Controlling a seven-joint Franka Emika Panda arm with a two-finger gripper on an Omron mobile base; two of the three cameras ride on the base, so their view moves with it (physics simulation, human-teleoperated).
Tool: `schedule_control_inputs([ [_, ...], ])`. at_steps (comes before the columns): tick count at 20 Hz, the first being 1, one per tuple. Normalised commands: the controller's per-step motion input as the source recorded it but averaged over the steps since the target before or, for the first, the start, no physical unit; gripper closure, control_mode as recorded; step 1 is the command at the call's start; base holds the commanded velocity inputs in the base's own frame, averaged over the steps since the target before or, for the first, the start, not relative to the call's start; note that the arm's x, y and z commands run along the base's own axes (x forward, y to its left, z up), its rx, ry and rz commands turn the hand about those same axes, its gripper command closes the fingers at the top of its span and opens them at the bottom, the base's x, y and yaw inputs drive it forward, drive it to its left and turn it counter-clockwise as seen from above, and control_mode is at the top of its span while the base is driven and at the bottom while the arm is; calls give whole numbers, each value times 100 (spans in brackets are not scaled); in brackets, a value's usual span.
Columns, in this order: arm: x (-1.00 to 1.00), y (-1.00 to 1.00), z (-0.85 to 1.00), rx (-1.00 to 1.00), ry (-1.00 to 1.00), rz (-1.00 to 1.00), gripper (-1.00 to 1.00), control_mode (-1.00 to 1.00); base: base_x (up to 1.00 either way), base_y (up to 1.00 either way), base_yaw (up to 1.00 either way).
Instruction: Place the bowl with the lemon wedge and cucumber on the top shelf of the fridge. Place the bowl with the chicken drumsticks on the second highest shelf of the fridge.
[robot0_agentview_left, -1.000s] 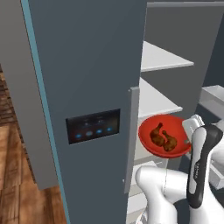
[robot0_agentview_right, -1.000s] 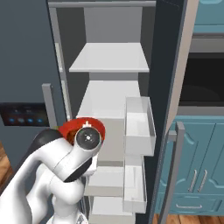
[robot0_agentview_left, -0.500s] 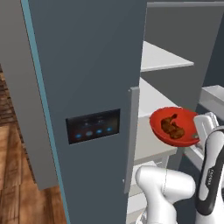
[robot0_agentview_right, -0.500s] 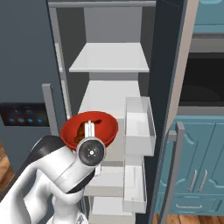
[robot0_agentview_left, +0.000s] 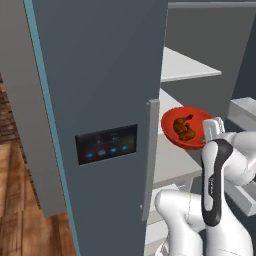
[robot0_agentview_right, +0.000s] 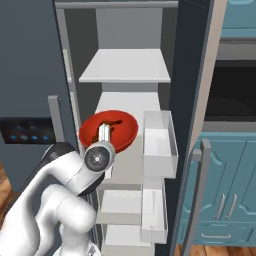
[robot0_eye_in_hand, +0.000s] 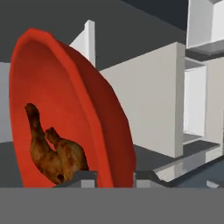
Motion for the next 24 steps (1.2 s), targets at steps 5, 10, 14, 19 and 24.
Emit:
schedule_control_inputs([
  [5, 95, 0, 1, 0, 9, -1, 100, -100, 0, 0, 0],
  [10, 98, -7, 6, 3, 13, 0, 100, -100, 0, 0, 0],
  [14, 100, -27, 6, 4, 13, 2, 100, -100, 0, 0, 0],
  [19, 100, -32, 0, 1, 8, 3, 100, -100, 0, 0, 0],
  [24, 96, -2, -10, -1, 0, 0, 100, -100, 0, 0, 0],
])
